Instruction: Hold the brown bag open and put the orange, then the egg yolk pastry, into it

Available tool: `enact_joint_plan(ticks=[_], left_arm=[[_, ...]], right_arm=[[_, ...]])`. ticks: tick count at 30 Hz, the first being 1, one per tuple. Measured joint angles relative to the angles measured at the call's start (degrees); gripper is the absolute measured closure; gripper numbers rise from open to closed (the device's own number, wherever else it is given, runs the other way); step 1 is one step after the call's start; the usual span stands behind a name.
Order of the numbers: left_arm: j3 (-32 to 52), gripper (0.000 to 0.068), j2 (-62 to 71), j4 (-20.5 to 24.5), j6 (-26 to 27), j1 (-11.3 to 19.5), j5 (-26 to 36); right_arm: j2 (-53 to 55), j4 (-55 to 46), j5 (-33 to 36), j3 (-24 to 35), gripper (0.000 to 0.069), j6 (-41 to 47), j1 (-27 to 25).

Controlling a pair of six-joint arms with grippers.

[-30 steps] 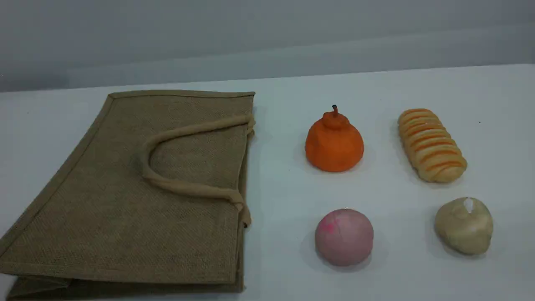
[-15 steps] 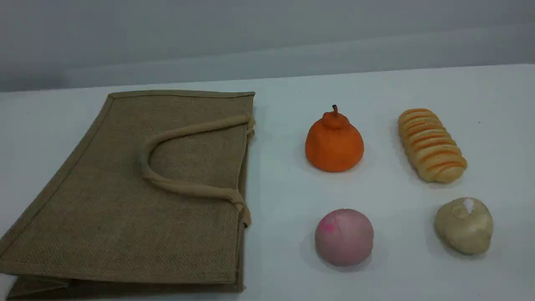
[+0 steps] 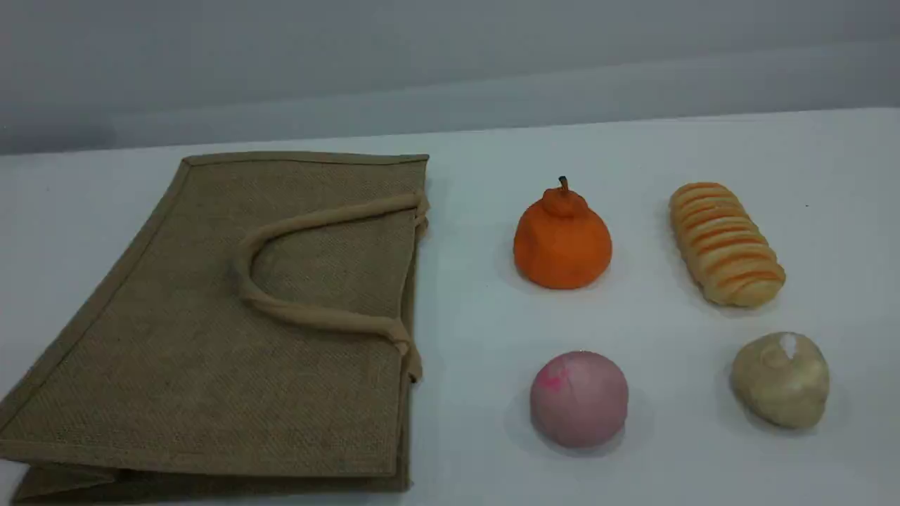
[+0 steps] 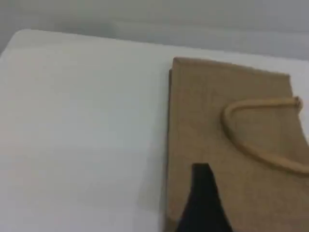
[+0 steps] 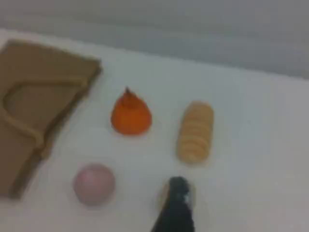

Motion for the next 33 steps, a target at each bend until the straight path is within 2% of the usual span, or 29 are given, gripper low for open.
enact_joint_plan(ticks=[6,10,19,26,30,33], left_arm=[[-4.6,0.0218,12.6,0.0,0.7,0.0,-0.1],[-6.9,0.0218,22.1,-0.6,3.2,0.0,-1.7],[-11.3,0.0218,39.1,-4.7,3.4,0.0,-8.5],[-12.2,0.0218,50.2,-9.5,6.6,0.0,-15.6],[-13.3,0.0218,57.2,-9.8,6.6,-0.2,-21.2],[-15.4,0.0218,62.9,-9.8,6.6,-1.8,-21.9]], right_arm=[[8.9,0.2,-3.4,-5.1,0.0120,0.5,0.0],[15.8,1.1,-6.3,-8.4,0.0120,0.5,0.0],[29.6,2.8,-11.2,-13.3,0.0120,0.4,0.0],[38.1,2.4,-13.8,-17.0,0.0120,0.1,0.0],[41.9,2.4,-13.7,-18.4,0.0120,0.1,0.0],[43.8,2.5,-14.4,-18.7,0.0120,0.0,0.0]])
